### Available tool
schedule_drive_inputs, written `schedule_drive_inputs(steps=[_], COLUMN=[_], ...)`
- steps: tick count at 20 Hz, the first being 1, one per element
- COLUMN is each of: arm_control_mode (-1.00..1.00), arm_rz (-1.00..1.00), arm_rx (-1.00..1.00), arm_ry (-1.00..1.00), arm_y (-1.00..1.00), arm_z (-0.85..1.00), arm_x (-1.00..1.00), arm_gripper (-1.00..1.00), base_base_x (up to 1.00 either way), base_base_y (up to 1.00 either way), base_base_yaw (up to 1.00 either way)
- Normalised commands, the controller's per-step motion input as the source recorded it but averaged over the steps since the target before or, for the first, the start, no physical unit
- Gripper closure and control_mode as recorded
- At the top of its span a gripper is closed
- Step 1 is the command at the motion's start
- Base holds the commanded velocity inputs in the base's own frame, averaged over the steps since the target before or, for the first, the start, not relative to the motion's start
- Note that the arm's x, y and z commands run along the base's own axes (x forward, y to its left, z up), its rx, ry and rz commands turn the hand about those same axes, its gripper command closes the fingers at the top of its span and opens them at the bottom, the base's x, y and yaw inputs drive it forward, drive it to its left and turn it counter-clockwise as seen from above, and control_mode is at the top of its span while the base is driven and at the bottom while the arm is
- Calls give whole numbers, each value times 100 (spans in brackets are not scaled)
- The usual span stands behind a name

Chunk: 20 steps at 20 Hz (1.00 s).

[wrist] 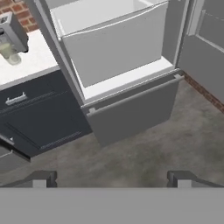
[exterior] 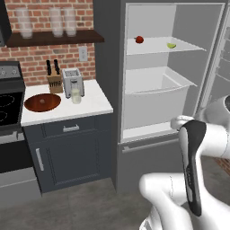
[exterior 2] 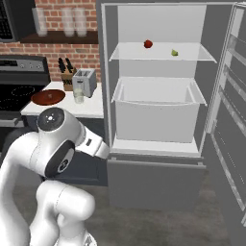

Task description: Grab a lemon wedge from the fridge and one ice cube from the ice bowl, and put them in the glass of lemonade.

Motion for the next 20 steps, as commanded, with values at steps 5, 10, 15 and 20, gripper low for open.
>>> schedule_drive_inputs(steps=[5, 10, 15, 20], arm_control_mode=[-100, -100, -100, -100], arm_rz=[0, 0, 0, 0], arm_rx=[-12, -10, -1, 0], arm_ry=[0, -1, -7, -7], arm_y=[20, 11, 0, 9], arm_z=[0, -1, -21, -24], arm_x=[-31, -51, -70, -22], arm_gripper=[-100, -100, -100, -100], base_base_x=[0, 0, 0, 0], base_base_y=[0, 0, 0, 0], base_base_yaw=[0, 0, 0, 0])
